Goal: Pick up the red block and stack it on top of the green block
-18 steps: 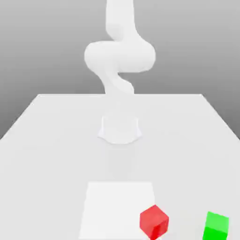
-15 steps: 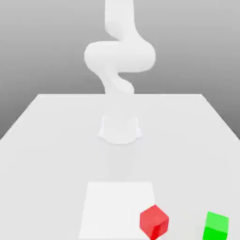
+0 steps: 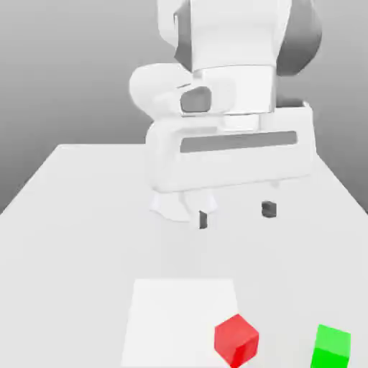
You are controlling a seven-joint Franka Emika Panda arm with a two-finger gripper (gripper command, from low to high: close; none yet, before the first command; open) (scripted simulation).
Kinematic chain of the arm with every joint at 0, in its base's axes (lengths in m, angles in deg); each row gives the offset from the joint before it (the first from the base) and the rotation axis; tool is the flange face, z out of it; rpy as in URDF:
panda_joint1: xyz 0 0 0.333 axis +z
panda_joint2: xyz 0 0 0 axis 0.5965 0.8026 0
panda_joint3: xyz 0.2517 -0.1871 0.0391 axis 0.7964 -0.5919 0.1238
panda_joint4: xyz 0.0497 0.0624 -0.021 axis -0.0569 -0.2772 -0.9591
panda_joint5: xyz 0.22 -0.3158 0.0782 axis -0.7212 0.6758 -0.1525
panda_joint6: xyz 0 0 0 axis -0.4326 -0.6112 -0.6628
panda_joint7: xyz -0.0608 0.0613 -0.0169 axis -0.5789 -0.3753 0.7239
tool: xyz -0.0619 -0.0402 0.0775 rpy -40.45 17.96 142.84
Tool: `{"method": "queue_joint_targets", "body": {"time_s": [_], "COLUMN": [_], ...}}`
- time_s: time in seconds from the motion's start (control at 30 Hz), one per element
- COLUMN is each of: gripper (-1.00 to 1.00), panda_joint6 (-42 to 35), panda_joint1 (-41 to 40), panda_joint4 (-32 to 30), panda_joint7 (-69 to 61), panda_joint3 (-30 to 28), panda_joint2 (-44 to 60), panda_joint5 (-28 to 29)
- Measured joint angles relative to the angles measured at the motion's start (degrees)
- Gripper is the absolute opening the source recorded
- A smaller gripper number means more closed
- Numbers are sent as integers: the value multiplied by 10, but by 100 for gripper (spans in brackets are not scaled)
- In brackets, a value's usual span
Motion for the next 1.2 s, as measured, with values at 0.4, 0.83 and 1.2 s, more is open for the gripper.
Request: {"method": "queue_joint_targets", "body": {"time_s": [0.4,0.83,1.2], "gripper": [-100,-100,-100], "panda_joint6": [137,53,4], "panda_joint1": [12,21,130], "panda_joint4": [-10,-14,83], "panda_joint7": [-59,-43,146], "panda_joint3": [10,17,51], "panda_joint2": [246,159,207], "panda_joint5": [12,11,31]}}
